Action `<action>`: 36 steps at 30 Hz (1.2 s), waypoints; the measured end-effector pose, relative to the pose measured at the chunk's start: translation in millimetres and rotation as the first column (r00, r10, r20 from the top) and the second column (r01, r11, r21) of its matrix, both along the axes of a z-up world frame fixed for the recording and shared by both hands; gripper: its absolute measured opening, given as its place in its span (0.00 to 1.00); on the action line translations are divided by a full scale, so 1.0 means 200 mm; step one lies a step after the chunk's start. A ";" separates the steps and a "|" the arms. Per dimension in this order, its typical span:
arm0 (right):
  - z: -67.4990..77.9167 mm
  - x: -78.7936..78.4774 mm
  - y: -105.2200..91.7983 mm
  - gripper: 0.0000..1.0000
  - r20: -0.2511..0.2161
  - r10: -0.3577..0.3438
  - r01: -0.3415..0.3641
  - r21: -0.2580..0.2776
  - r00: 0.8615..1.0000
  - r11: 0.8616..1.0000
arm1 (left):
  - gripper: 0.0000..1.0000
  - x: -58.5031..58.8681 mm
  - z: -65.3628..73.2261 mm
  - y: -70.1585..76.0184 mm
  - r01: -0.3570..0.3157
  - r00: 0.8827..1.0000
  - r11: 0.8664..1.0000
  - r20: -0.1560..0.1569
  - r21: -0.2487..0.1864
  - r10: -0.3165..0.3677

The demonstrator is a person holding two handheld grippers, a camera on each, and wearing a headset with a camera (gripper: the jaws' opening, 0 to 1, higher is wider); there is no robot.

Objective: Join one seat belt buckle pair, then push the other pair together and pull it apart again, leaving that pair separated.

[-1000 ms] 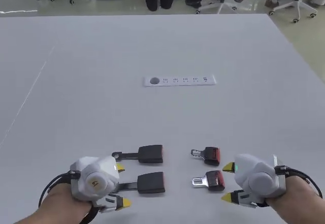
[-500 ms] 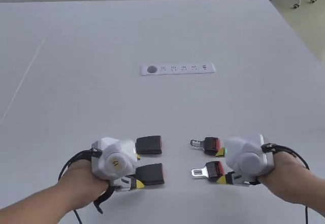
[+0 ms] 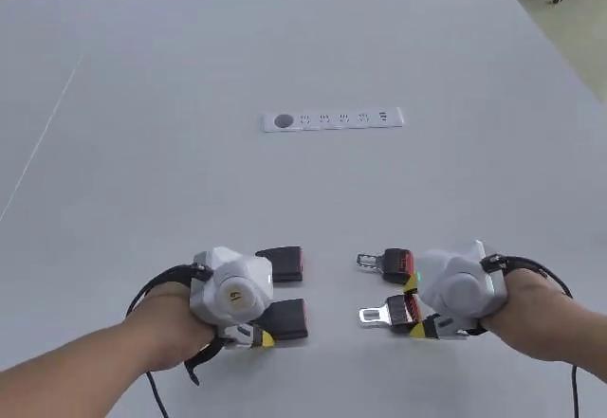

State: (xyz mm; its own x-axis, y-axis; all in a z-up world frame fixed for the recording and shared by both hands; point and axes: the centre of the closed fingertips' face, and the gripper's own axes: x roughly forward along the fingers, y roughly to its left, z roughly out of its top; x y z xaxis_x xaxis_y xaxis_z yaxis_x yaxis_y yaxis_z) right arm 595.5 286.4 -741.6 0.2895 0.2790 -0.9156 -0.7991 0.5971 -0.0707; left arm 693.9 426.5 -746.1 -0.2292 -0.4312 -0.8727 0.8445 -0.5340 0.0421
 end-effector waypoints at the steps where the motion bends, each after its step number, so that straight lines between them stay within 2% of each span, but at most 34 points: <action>1: -0.01 0.00 0.01 0.31 -0.005 0.000 0.000 0.007 1.000 1.000 | 0.36 0.00 -0.01 0.00 0.012 1.000 1.000 0.005 0.008 -0.012; 3: -0.02 0.00 0.01 0.31 -0.011 0.000 0.000 0.011 1.000 1.000 | 0.36 -0.01 -0.02 0.00 0.030 0.999 0.999 0.015 0.025 -0.030; 4: -0.02 0.00 0.01 0.31 -0.014 -0.004 0.004 0.015 1.000 1.000 | 0.36 -0.01 -0.02 0.00 0.031 0.999 0.999 0.006 0.024 -0.031; 6: -0.03 0.00 0.01 0.31 -0.016 -0.004 0.004 0.020 1.000 1.000 | 0.37 0.00 -0.01 -0.01 0.035 0.999 0.999 0.015 0.021 -0.036; 12: -0.03 0.00 0.01 0.31 -0.024 0.006 -0.005 0.028 1.000 1.000 | 0.35 -0.03 -0.01 -0.01 0.081 0.997 0.996 0.012 0.027 -0.081; 15: -0.04 -0.01 0.01 0.32 -0.026 0.015 -0.015 0.019 1.000 1.000 | 0.34 -0.03 -0.01 -0.01 0.079 0.997 0.996 0.009 0.039 -0.079; 18: -0.06 -0.01 0.01 0.32 -0.029 0.018 -0.018 -0.011 0.999 1.000 | 0.34 -0.03 -0.01 -0.01 0.081 0.997 0.995 0.006 0.058 -0.082; 19: -0.06 -0.01 0.02 0.33 -0.033 0.032 -0.033 -0.010 0.999 0.999 | 0.34 -0.03 -0.02 -0.01 0.082 0.997 0.995 0.005 0.060 -0.083; 20: -0.06 -0.01 0.01 0.32 -0.042 0.005 -0.005 -0.001 0.999 1.000 | 0.34 -0.03 -0.02 -0.01 0.088 0.996 0.994 0.006 0.070 -0.088; 25: -0.06 0.00 0.00 0.32 -0.039 0.018 -0.018 0.005 0.999 1.000 | 0.34 -0.03 -0.02 -0.01 0.103 0.995 0.991 0.010 0.087 -0.104; 36: -0.06 0.01 0.01 0.32 -0.046 0.012 -0.011 0.006 0.999 1.000 | 0.34 -0.03 -0.02 -0.01 0.088 0.996 0.993 0.010 0.081 -0.089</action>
State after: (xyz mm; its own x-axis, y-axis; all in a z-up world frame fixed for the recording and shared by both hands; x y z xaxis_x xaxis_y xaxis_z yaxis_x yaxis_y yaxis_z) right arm 596.7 288.3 -753.2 0.2435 0.2873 -0.9264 -0.8082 0.5882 -0.0300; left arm 687.5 424.1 -750.3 -0.2513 -0.3379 -0.9070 0.7932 -0.6089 0.0071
